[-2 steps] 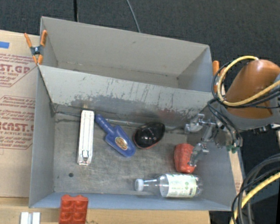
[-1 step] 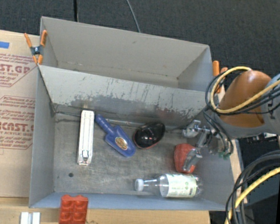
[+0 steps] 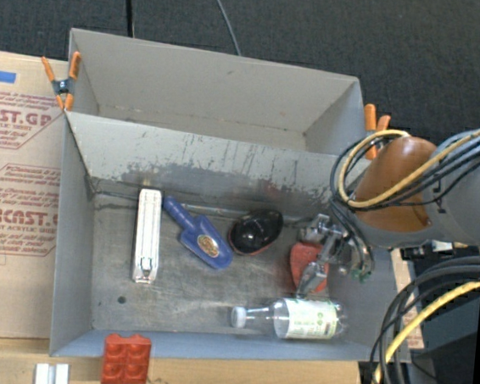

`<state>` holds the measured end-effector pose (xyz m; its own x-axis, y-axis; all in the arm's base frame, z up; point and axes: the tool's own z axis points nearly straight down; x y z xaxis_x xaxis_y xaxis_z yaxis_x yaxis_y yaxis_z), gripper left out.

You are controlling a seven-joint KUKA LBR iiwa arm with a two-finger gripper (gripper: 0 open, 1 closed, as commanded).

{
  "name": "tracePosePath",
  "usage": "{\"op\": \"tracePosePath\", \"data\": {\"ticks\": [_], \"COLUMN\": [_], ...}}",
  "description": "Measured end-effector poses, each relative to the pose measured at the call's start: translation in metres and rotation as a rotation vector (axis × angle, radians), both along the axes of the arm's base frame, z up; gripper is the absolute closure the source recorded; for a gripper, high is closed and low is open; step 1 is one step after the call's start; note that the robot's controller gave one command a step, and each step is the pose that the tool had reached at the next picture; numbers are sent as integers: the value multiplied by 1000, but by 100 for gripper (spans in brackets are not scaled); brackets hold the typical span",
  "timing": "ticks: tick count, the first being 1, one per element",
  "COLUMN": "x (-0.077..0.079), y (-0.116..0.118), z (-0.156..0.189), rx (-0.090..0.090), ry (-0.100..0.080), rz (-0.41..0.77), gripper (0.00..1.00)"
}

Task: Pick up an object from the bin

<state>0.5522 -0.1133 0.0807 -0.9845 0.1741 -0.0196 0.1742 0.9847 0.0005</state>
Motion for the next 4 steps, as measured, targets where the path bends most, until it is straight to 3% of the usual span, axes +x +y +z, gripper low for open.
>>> {"op": "tracePosePath", "data": {"ticks": [1,2,3,4], "x": [7,7,4,26], "y": [8,8,-3,25], "z": [-8,-9,-9,122], "rx": [5,4,5,2], "ry": [12,13,12,16], "rz": [38,38,127,70], "gripper": [100,100,100,100]}}
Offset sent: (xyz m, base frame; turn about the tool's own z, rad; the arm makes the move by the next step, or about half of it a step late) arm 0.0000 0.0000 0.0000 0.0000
